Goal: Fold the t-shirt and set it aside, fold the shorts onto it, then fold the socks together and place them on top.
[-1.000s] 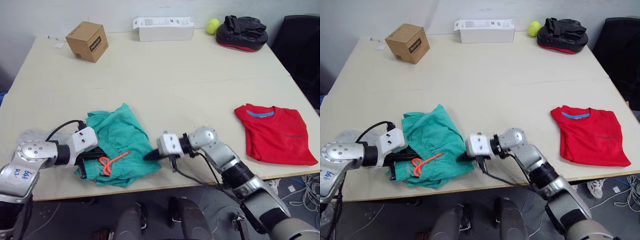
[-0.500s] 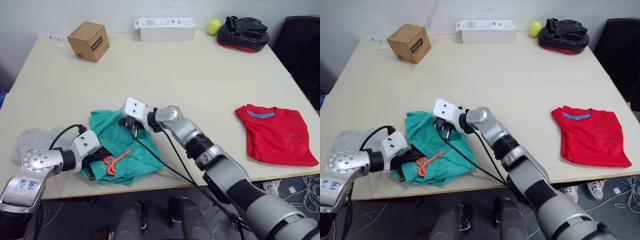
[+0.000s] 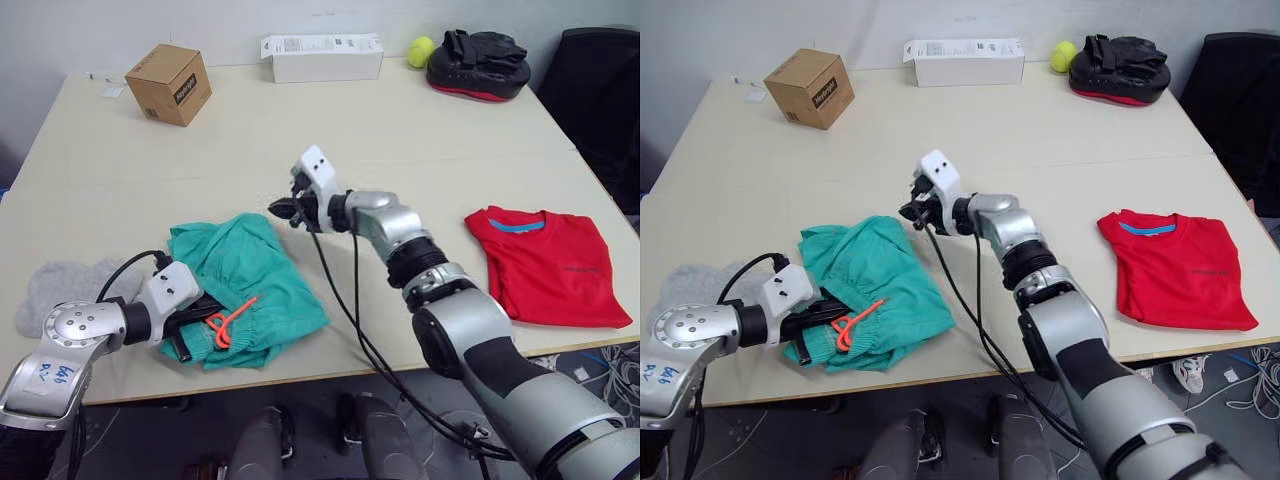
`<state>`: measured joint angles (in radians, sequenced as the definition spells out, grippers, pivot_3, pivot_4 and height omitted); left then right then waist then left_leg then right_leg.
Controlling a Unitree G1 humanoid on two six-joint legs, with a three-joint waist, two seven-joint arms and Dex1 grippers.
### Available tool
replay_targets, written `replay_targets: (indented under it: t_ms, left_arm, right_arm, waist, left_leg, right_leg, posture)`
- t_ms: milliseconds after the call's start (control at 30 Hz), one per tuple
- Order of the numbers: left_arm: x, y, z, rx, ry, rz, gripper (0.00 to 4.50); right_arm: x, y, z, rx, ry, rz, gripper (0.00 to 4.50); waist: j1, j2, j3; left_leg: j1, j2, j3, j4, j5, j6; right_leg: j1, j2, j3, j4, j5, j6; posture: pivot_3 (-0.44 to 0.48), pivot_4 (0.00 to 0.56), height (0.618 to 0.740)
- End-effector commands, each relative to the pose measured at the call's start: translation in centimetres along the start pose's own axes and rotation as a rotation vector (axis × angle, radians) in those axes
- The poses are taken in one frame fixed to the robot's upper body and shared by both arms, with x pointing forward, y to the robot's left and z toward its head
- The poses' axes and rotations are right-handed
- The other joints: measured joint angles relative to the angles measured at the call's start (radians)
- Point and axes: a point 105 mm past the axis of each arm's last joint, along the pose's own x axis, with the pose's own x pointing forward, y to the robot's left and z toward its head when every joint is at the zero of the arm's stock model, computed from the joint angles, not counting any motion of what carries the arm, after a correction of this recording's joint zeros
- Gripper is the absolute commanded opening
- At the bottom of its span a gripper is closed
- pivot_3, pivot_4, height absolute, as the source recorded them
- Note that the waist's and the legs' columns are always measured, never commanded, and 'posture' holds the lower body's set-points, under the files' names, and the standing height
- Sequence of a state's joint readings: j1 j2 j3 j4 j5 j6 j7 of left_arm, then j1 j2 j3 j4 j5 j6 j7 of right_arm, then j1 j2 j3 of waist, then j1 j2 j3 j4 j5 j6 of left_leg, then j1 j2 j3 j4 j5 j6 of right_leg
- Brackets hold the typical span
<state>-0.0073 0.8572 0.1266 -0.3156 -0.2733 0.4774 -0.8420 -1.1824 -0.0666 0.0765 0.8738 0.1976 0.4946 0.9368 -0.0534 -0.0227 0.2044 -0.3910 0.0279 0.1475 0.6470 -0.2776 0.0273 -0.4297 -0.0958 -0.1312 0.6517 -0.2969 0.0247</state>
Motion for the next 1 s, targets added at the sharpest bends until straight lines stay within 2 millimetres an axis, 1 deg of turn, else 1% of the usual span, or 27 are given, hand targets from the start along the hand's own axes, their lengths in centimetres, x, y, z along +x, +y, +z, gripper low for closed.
replay_targets:
  t_ms: [33, 133, 233, 267, 300, 333, 367, 467, 533, 633, 700, 733, 767, 900, 1000]
  left_arm:
    - [-0.2, 0.0, 1.1, 0.012, -0.061, 0.006, 0.0]
    - [-0.5, 0.1, 1.5, -0.013, -0.098, 0.014, 0.0]
    - [-1.1, 0.0, 1.5, -0.034, -0.107, 0.009, 0.0]
    - [-1.5, 0.0, 1.7, -0.042, -0.116, 0.008, 0.18]
    - [-1.8, -0.1, 1.7, -0.055, -0.123, 0.006, 0.37]
    - [-2.3, -0.3, 1.9, -0.061, -0.133, -0.004, 0.54]
    - [-2.6, -0.5, 1.9, -0.063, -0.134, -0.008, 0.83]
    - [-3.6, -1.0, 2.0, -0.065, -0.119, -0.022, 1.82]
    - [-4.6, -1.4, 2.3, -0.07, -0.12, -0.04, 2.43]
    - [-6.3, -1.1, 3.7, -0.096, -0.169, -0.02, 3.37]
    - [-6.8, -0.7, 4.4, -0.111, -0.198, 0.004, 3.97]
    - [-7.0, -0.4, 4.5, -0.102, -0.193, 0.021, 4.32]
    - [-7.0, -0.3, 4.5, -0.095, -0.185, 0.031, 4.48]
    - [-6.6, -0.1, 4.8, -0.085, -0.189, 0.055, 4.48]
    - [-6.4, -0.2, 5.1, -0.082, -0.198, 0.059, 4.48]
  right_arm:
    - [-2.5, 2.0, -0.2, 0.136, 0.072, 0.136, 1.64]
    - [-3.9, 2.8, -1.9, 0.164, 0.159, 0.162, 2.75]
    - [-4.4, 2.9, -3.4, 0.216, 0.222, 0.15, 3.76]
    - [-4.3, 2.9, -3.7, 0.244, 0.239, 0.149, 4.17]
    - [-4.2, 2.9, -4.0, 0.266, 0.247, 0.151, 4.46]
    - [-4.1, 2.9, -4.1, 0.291, 0.25, 0.152, 4.5]
    - [-3.8, 2.9, -4.2, 0.318, 0.25, 0.15, 4.5]
    - [-3.1, 2.8, -4.3, 0.374, 0.249, 0.145, 4.5]
    - [-2.5, 3.1, -4.5, 0.404, 0.257, 0.163, 4.5]
    - [-1.6, 4.3, -4.9, 0.434, 0.281, 0.219, 4.5]
    - [-1.1, 5.0, -5.2, 0.443, 0.295, 0.252, 4.5]
    - [-0.5, 5.7, -5.5, 0.453, 0.309, 0.279, 4.5]
    - [-0.1, 6.2, -5.7, 0.46, 0.318, 0.296, 4.5]
    - [1.7, 8.4, -7.1, 0.499, 0.366, 0.365, 4.5]
    - [2.5, 9.5, -7.5, 0.52, 0.373, 0.4, 4.5]
  waist:
    - [0.003, 0.0, 0.0]
    - [0.002, 0.0, 0.0]
    - [-0.008, 0.0, 0.0]
    - [-0.009, 0.0, 0.0]
    - [-0.009, 0.0, 0.0]
    - [-0.009, 0.0, 0.0]
    - [-0.009, 0.0, 0.0]
    - [-0.008, 0.0, 0.0]
    - [-0.007, 0.0, 0.0]
    - [-0.004, 0.0, 0.0]
    - [-0.004, 0.0, 0.0]
    - [-0.003, 0.0, 0.0]
    - [-0.003, 0.0, 0.0]
    - [-0.011, 0.0, 0.0]
    - [-0.018, 0.0, 0.0]
  left_leg:
    - [0.0, 0.0, -0.001, 0.0, 0.0, 0.0]
    - [-0.001, 0.0, -0.001, 0.0, -0.001, 0.001]
    - [-0.001, 0.0, 0.0, -0.001, -0.001, 0.001]
    - [0.0, 0.0, 0.0, -0.001, -0.001, 0.001]
    - [0.0, 0.0, 0.0, -0.002, 0.0, 0.0]
    - [-0.001, 0.001, 0.0, -0.002, 0.0, 0.0]
    - [0.0, 0.001, 0.0, -0.002, 0.0, -0.001]
    - [-0.001, 0.001, 0.0, -0.002, 0.0, -0.001]
    - [-0.001, 0.001, 0.0, -0.002, 0.0, -0.001]
    - [-0.001, 0.001, 0.0, -0.002, -0.001, -0.001]
    - [-0.001, 0.001, 0.0, -0.002, -0.001, -0.001]
    - [-0.001, 0.001, 0.0, -0.002, -0.001, -0.001]
    - [-0.001, 0.001, 0.0, -0.002, -0.001, -0.001]
    - [0.0, 0.001, 0.0, -0.003, -0.001, -0.001]
    - [0.0, 0.001, 0.0, -0.004, -0.001, -0.002]
  right_leg:
    - [0.0, 0.0, 0.0, 0.0, 0.0, 0.0]
    - [0.001, 0.0, 0.0, -0.003, 0.0, 0.0]
    - [0.0, 0.0, 0.0, -0.003, 0.0, 0.0]
    - [0.0, 0.0, 0.0, -0.003, 0.0, 0.0]
    - [-0.001, 0.001, 0.0, -0.003, 0.0, 0.0]
    - [-0.001, 0.001, 0.0, -0.003, 0.0, 0.0]
    - [-0.001, 0.001, 0.0, -0.002, 0.0, 0.0]
    - [-0.001, 0.001, 0.0, -0.002, 0.0, 0.0]
    - [-0.001, 0.001, 0.0, -0.003, 0.0, 0.0]
    - [-0.001, 0.001, 0.0, -0.004, 0.0, 0.0]
    - [0.0, 0.001, 0.0, -0.004, 0.0, 0.0]
    - [0.0, 0.001, 0.0, -0.005, 0.0, 0.0]
    - [0.0, 0.001, 0.0, -0.004, 0.0, 0.0]
    - [0.0, 0.001, 0.0, -0.004, 0.0, 0.0]
    - [0.0, 0.002, 0.0, -0.004, 0.0, 0.0]
  posture:
    - [0.0, 0.15, 0.74]
    - [0.0, 0.15, 0.74]
    - [0.0, 0.15, 0.74]
    - [0.0, 0.15, 0.74]
    - [0.0, 0.15, 0.74]
    - [0.0, 0.15, 0.74]
    - [0.0, 0.15, 0.74]
    - [0.0, 0.15, 0.74]
    - [0.0, 0.15, 0.74]
    - [0.0, 0.15, 0.74]
    - [0.0, 0.15, 0.74]
    - [0.0, 0.15, 0.74]
    - [0.0, 0.15, 0.74]
    - [0.0, 0.15, 0.74]
    - [0.0, 0.15, 0.74]
